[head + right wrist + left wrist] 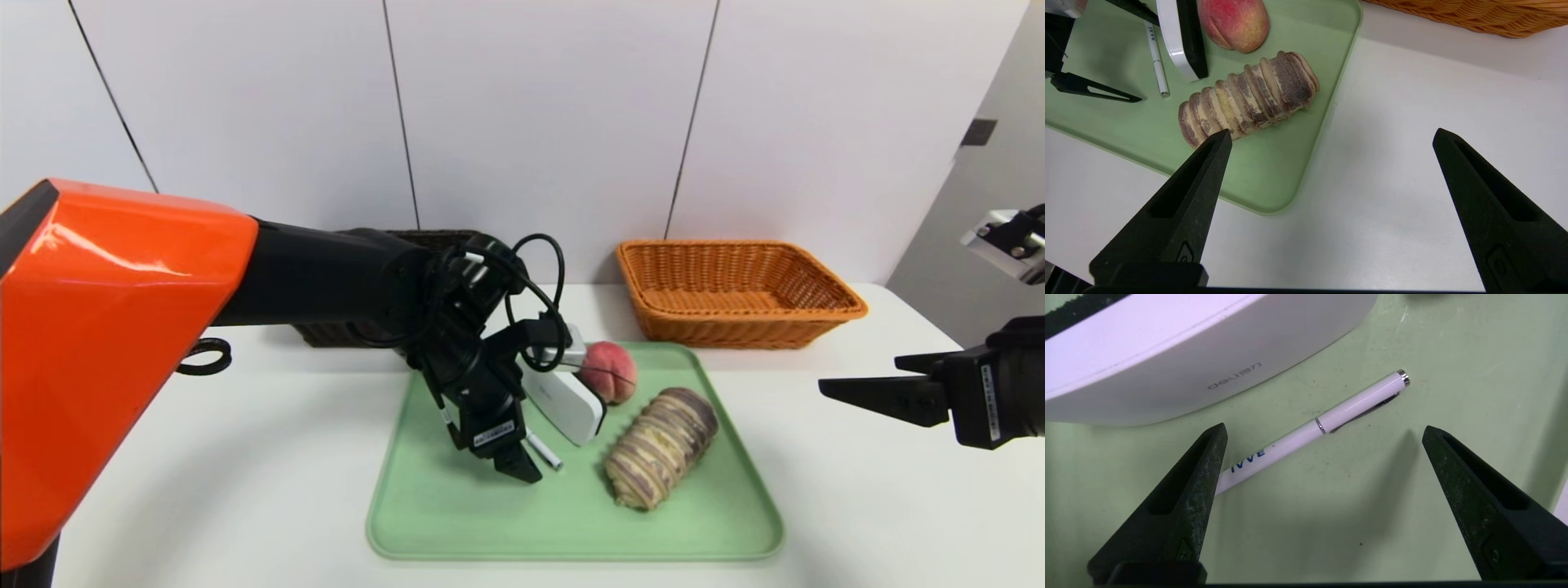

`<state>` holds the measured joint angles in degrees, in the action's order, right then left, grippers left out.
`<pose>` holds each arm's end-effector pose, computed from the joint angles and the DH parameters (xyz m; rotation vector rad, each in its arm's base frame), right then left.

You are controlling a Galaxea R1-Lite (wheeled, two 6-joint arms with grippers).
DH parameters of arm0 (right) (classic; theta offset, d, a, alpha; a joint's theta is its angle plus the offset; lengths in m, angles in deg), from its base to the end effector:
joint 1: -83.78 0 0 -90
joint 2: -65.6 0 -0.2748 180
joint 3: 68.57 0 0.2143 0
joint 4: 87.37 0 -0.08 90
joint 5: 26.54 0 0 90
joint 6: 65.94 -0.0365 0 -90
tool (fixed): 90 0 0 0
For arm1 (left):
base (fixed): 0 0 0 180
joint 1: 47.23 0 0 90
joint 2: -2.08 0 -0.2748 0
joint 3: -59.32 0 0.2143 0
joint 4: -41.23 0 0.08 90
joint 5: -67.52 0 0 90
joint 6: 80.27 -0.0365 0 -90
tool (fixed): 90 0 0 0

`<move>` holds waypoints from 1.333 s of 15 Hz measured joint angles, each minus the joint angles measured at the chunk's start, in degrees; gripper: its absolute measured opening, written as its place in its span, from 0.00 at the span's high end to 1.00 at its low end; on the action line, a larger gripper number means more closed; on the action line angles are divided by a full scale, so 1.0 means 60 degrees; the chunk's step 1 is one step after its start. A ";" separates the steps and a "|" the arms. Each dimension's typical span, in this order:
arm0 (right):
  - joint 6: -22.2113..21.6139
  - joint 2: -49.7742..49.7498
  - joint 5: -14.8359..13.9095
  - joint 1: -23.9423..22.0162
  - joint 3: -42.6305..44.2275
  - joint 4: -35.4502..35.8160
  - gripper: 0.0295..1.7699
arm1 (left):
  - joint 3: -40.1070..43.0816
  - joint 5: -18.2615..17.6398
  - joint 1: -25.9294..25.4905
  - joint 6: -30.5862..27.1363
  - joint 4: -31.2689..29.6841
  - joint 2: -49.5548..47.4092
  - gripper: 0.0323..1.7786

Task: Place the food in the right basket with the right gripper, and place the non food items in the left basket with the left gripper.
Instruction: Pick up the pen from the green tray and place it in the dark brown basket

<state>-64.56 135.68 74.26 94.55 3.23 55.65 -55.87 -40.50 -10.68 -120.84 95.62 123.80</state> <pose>0.2101 0.0469 0.1979 -0.0229 0.6145 0.3719 0.3252 -0.2551 0.1091 0.7650 0.7430 -1.2166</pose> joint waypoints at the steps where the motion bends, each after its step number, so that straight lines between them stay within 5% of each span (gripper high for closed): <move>1: 0.0000 0.0000 0.0004 -0.0018 -0.0008 0.0004 0.04 | -0.0071 0.0000 -0.0022 0.0024 0.0004 0.0083 0.05; 13: 0.0000 -0.0035 0.0014 -0.0128 -0.0018 0.0016 0.04 | -0.0102 0.0012 -0.0215 -0.0045 0.0195 0.0313 0.05; 17: 0.0000 -0.0059 0.0018 -0.0132 -0.0018 0.0016 0.04 | -0.0039 0.0014 -0.0217 -0.0069 0.0205 0.0289 0.39; 20: 0.0000 -0.0073 0.0018 -0.0150 -0.0018 0.0016 0.04 | 0.0146 0.0014 -0.0217 -0.0146 0.0201 0.0205 0.55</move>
<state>-64.56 135.24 74.37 93.64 3.12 55.74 -54.99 -40.41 -11.98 -121.72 96.83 125.03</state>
